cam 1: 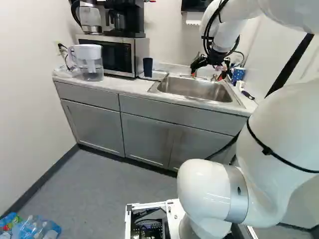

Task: Rinse the cup and place it in the tray

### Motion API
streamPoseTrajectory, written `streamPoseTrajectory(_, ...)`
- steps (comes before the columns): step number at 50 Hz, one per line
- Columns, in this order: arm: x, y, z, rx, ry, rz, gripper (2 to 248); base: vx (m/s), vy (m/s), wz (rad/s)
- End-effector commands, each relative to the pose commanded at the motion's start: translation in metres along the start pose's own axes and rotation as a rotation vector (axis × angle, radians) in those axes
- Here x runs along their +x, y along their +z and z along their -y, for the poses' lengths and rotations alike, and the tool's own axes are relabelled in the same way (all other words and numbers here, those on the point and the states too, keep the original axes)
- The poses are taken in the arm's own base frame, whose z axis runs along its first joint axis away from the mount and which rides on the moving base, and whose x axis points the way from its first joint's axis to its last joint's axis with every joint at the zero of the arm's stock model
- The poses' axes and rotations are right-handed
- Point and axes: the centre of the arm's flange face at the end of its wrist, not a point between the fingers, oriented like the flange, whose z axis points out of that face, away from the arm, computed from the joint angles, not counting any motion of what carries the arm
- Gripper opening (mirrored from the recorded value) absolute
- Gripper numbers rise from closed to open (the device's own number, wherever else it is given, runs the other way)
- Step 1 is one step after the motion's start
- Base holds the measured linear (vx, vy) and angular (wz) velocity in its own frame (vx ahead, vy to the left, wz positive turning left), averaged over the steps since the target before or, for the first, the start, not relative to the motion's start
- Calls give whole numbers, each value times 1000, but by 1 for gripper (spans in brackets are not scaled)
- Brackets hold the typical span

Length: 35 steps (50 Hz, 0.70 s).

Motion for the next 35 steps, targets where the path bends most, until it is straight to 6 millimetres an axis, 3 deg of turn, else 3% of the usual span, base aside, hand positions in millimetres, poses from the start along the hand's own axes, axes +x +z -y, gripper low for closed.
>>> streamPoseTrajectory(16, 0, 0, 0, 0, 0, 0, 247, -109, 17, -135)
streamPoseTrajectory(35, 0, 0, 0, 0, 0, 0, 247, -86, 31, -9)
